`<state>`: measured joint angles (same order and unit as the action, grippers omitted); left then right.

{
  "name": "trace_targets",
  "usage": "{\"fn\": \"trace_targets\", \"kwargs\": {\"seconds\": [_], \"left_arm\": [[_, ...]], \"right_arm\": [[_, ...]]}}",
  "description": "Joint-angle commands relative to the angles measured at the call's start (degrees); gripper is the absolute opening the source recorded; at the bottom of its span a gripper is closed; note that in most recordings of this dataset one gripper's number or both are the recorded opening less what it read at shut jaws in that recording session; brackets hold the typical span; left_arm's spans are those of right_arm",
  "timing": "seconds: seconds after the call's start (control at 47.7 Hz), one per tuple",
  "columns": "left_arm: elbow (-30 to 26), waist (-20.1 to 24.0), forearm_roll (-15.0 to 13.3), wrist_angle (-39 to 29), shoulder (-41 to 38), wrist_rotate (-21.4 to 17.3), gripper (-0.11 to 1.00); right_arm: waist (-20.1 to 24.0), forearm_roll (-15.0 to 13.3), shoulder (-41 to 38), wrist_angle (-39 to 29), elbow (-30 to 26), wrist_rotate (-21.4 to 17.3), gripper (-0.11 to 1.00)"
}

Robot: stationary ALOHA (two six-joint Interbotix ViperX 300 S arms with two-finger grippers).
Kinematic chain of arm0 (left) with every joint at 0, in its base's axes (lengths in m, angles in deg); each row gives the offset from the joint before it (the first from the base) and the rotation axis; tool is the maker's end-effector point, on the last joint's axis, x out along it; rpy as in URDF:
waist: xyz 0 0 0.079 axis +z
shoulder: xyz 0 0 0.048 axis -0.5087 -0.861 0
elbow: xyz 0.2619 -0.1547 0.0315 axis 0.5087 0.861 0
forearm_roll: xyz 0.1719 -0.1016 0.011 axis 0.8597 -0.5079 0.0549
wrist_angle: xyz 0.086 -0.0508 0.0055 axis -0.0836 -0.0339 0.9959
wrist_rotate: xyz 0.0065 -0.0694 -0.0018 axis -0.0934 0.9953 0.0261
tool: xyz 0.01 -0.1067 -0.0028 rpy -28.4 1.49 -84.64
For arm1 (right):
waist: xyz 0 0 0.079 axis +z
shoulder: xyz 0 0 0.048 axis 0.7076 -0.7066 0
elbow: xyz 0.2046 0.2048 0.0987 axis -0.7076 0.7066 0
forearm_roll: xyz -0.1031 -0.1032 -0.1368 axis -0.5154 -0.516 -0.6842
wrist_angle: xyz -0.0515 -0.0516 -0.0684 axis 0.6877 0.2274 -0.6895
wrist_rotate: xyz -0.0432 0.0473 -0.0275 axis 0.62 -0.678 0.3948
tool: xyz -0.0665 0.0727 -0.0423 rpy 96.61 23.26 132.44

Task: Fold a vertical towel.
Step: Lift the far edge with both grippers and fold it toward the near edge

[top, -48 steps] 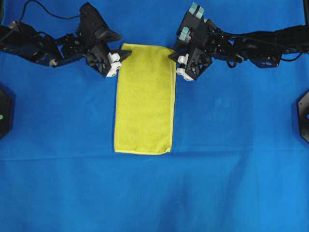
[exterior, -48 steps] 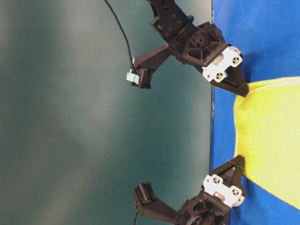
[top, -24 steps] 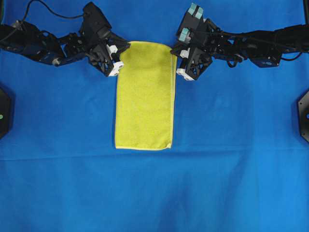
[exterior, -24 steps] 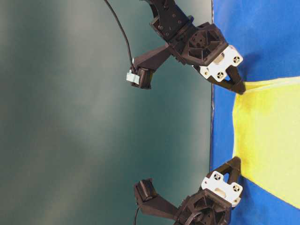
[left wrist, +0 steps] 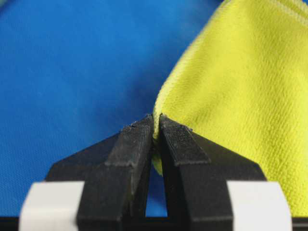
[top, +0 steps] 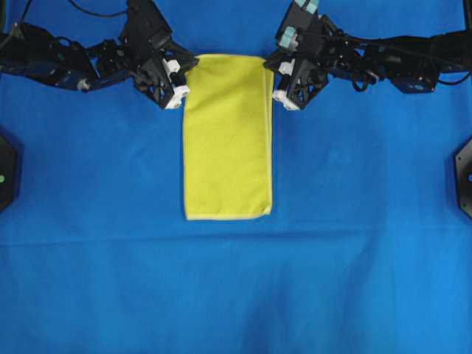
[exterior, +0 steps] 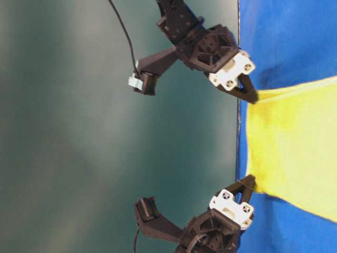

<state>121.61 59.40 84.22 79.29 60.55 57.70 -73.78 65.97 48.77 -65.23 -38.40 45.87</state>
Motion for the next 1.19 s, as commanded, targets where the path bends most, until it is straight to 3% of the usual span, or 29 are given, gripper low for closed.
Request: {"fn": "trace_targets", "kwargs": {"seconds": [0.0, 0.356, 0.65, 0.838, 1.174], "left_arm": [[-1.67, 0.97, -0.09, -0.09, 1.32, -0.62, 0.04], [-2.81, 1.49, 0.00, -0.88, 2.55, -1.58, 0.04], [-2.55, -0.44, -0.09, -5.01, 9.67, -7.38, 0.04], [-1.58, -4.22, -0.09, -8.79, 14.50, -8.61, 0.04], [3.78, -15.12, 0.00, -11.78, 21.36, -7.91, 0.04]], "right_arm": [[-1.23, -0.62, 1.76, 0.18, -1.14, 0.09, 0.04], [-1.32, -0.79, 3.25, 0.18, -0.79, -0.79, 0.04], [0.53, -0.70, 10.81, -1.93, 1.23, -0.97, 0.04], [4.57, -0.53, 16.61, -4.31, 2.99, -0.97, 0.04], [13.80, 0.53, 22.41, -6.06, 8.17, -2.02, 0.04]]}}
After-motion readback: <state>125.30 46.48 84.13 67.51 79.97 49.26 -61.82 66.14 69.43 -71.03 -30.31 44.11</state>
